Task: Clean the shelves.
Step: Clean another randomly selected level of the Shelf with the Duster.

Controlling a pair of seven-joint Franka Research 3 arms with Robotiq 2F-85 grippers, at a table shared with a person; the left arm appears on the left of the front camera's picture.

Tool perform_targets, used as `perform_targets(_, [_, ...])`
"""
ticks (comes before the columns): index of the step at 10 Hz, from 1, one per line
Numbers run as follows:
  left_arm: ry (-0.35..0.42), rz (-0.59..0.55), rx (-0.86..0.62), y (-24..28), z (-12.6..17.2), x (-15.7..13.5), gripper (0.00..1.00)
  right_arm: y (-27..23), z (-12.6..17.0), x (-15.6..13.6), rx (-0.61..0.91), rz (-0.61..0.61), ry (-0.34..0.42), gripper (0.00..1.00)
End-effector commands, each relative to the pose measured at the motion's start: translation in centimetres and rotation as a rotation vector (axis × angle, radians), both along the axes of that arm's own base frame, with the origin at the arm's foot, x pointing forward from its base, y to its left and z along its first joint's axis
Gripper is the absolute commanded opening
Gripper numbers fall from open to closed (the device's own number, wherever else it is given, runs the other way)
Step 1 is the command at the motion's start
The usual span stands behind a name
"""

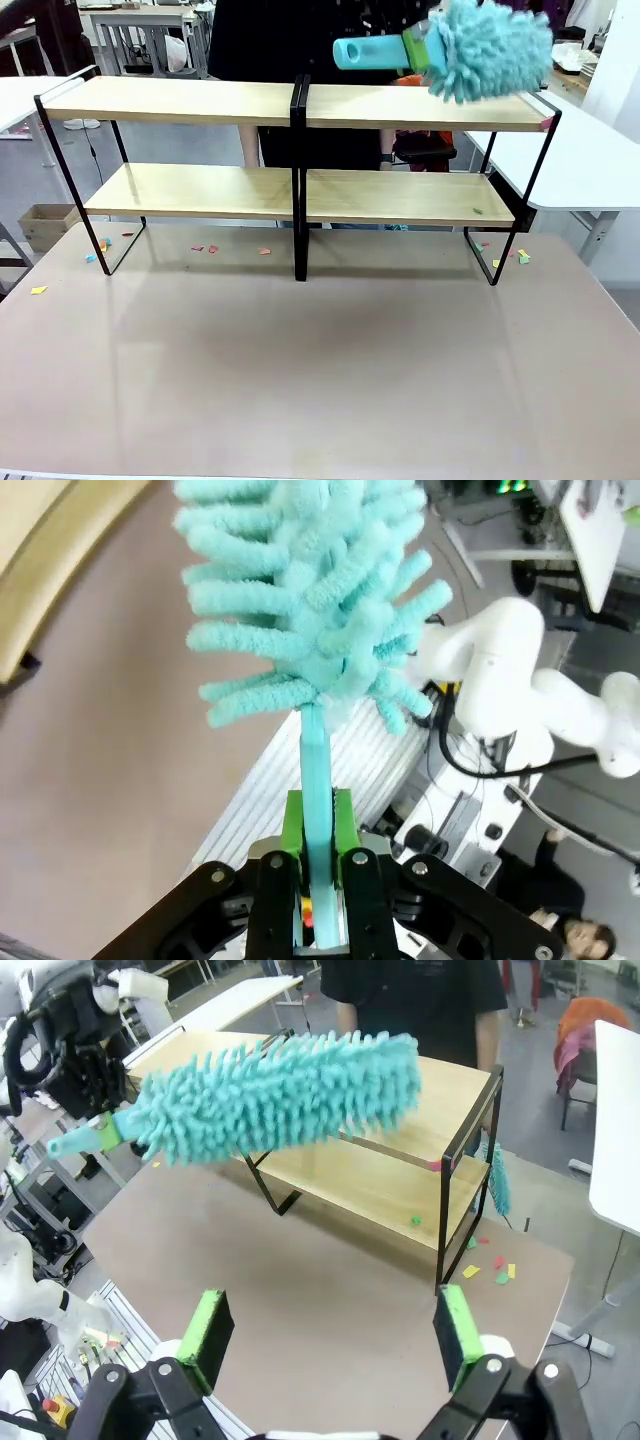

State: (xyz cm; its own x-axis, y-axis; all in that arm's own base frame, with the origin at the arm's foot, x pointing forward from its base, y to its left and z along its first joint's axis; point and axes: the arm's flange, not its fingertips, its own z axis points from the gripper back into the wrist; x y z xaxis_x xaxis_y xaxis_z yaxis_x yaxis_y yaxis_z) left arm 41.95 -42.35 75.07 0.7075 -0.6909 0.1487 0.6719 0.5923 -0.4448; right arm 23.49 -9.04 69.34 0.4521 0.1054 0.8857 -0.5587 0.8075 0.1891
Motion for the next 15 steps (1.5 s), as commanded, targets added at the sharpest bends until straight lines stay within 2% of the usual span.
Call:
perform_targets(1, [-0.067,0.119,-0.079,5.6,0.4,-1.1,0.13,0.1,-0.1,-0.2,-0.011,0.005,-0.004,1.0])
perform_targets(3, [-0.061,0.154,-0.095,12.1,0.5,-3.1,0.13,0.1,-0.1,-0.2,-0.011,0.005,-0.004,1.0])
perform_targets(4, [-0.034,0.133,-0.076,15.5,0.0,-4.6,0.13,0.1,-0.1,-0.2,-0.011,0.005,-0.004,1.0])
perform_targets(5, [0.014,0.103,-0.07,19.1,-0.5,-6.7,0.13,0.1,-0.1,-0.2,-0.011,0.005,-0.004,1.0])
perform_targets(6, [0.016,0.097,-0.056,22.3,-1.2,-9.0,0.13,0.1,-0.1,-0.2,-0.011,0.005,-0.004,1.0])
perform_targets(7, [0.011,0.091,-0.055,24.6,-1.4,-10.5,0.13,0.1,-0.1,-0.2,-0.011,0.005,-0.004,1.0])
perform_targets(8, [0.033,0.029,-0.083,26.6,-1.9,-12.2,0.13,0.1,-0.1,-0.2,-0.011,0.005,-0.004,1.0])
perform_targets(9, [0.014,0.071,-0.057,27.7,-2.8,-13.3,0.13,0.1,-0.1,-0.2,-0.011,0.005,-0.004,1.0])
perform_targets(10, [0.052,0.082,-0.087,26.1,0.7,-9.7,0.13,0.1,-0.1,-0.2,-0.011,0.005,-0.004,1.0])
perform_targets(13, [0.052,0.082,-0.087,26.1,0.7,-9.7,0.13,0.1,-0.1,-0.2,-0.011,0.005,-0.004,1.0])
perform_targets(14, [0.051,0.068,-0.083,26.9,-0.6,-10.8,0.13,0.1,-0.1,-0.2,-0.011,0.005,-0.004,1.0])
perform_targets(15, [-0.008,0.154,-0.093,23.9,-0.2,-9.3,0.13,0.1,-0.1,-0.2,-0.011,0.005,-0.004,1.0])
